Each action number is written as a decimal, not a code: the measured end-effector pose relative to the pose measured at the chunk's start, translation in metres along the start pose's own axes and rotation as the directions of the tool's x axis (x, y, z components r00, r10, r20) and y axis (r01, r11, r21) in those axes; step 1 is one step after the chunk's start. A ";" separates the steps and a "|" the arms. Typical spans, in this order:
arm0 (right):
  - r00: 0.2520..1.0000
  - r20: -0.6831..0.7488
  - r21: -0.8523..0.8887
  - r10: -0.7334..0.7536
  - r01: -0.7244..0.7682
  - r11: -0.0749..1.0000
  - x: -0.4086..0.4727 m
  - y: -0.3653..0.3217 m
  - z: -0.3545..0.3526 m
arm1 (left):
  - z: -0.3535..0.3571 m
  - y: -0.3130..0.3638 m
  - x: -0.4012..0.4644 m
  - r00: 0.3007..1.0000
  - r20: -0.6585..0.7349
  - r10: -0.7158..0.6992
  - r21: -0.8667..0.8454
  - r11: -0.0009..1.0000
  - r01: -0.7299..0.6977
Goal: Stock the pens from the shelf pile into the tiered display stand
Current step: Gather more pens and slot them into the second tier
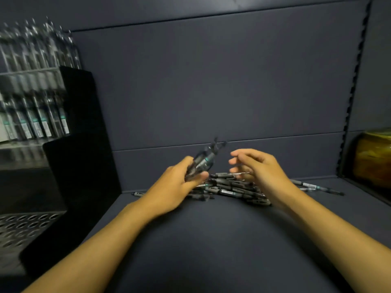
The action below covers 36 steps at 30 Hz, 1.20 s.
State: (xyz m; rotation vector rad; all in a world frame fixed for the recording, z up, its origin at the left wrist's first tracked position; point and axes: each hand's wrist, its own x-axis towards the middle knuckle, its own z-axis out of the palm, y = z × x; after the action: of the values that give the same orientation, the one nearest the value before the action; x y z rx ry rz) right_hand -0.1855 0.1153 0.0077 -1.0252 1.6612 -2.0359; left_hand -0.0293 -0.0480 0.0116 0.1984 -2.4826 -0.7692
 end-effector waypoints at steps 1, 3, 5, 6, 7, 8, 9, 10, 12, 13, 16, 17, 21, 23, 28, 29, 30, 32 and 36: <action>0.999 0.024 -0.019 -0.022 0.023 1.000 -0.001 -0.003 0.001 | 0.002 0.009 0.001 0.997 -0.079 -0.022 -0.104 0.995 0.013; 0.992 0.107 -0.044 -0.074 0.079 0.996 -0.005 -0.011 0.007 | 0.010 0.025 0.004 0.981 -0.177 -0.084 -0.297 0.955 0.028; 0.973 0.205 -0.080 -0.107 0.126 0.989 -0.012 -0.021 0.015 | 0.020 0.037 0.006 0.972 -0.196 -0.130 -0.410 0.911 0.039; 0.962 0.249 -0.095 -0.108 0.135 0.986 -0.015 -0.024 0.020 | 0.025 0.040 0.006 0.970 -0.194 -0.147 -0.450 0.892 0.045; 0.953 0.284 -0.106 -0.106 0.142 0.984 -0.018 -0.025 0.025 | 0.030 0.042 0.006 0.967 -0.196 -0.162 -0.487 0.872 0.047; 0.946 0.307 -0.129 -0.109 0.155 0.979 -0.021 -0.025 0.031 | 0.034 0.042 0.006 0.964 -0.203 -0.171 -0.509 0.860 0.045; 0.944 0.309 -0.170 -0.114 0.173 0.970 -0.022 -0.023 0.035 | 0.037 0.043 0.005 0.960 -0.216 -0.177 -0.507 0.861 0.044; 0.949 0.292 -0.211 -0.121 0.187 0.960 -0.024 -0.021 0.039 | 0.041 0.043 0.005 0.956 -0.232 -0.177 -0.485 0.873 0.044; 0.961 0.232 -0.236 -0.148 0.203 0.950 -0.025 -0.016 0.043 | 0.048 0.045 0.006 0.952 -0.259 -0.161 -0.427 0.903 0.036; 0.963 0.211 -0.238 -0.165 0.214 0.947 -0.025 -0.015 0.043 | 0.052 0.047 0.006 0.949 -0.274 -0.156 -0.419 0.907 0.028; 0.960 0.183 -0.276 -0.211 0.256 0.926 -0.023 -0.016 0.045 | 0.060 0.050 0.009 0.927 -0.334 -0.168 -0.491 0.871 -0.019; 0.959 0.176 -0.277 -0.220 0.263 0.924 -0.023 -0.016 0.046 | 0.062 0.051 0.010 0.921 -0.348 -0.174 -0.515 0.857 -0.033; 0.961 0.134 -0.276 -0.240 0.269 0.923 -0.021 -0.013 0.047 | 0.067 0.050 0.008 0.929 -0.334 -0.160 -0.503 0.864 -0.032; 0.963 0.118 -0.244 -0.243 0.265 0.933 -0.024 -0.009 0.046 | 0.071 0.048 0.004 0.940 -0.306 -0.151 -0.477 0.879 -0.014; 0.951 0.082 -0.235 -0.297 0.308 0.922 -0.024 -0.010 0.052 | 0.065 0.050 0.009 0.944 -0.310 -0.114 -0.464 0.885 -0.045; 0.947 0.075 -0.232 -0.312 0.321 0.918 -0.023 -0.013 0.053 | 0.063 0.053 0.010 0.944 -0.313 -0.103 -0.471 0.880 -0.061; 0.943 0.070 -0.231 -0.326 0.333 0.914 -0.021 -0.016 0.053 | 0.061 0.055 0.011 0.946 -0.312 -0.093 -0.484 0.872 -0.073; 0.939 0.085 -0.240 -0.333 0.343 0.908 -0.018 -0.019 0.055 | 0.059 0.059 0.011 0.952 -0.295 -0.084 -0.523 0.848 -0.088; 0.945 0.096 -0.278 -0.314 0.328 0.903 -0.013 -0.019 0.059 | 0.056 0.059 0.011 0.949 -0.297 -0.103 -0.567 0.819 -0.088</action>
State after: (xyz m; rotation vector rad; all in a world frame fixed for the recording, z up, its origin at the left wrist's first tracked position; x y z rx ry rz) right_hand -0.1321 0.0870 0.0255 -1.5280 1.9111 -1.9694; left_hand -0.0673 0.0246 0.0106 0.0967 -1.8476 -1.3398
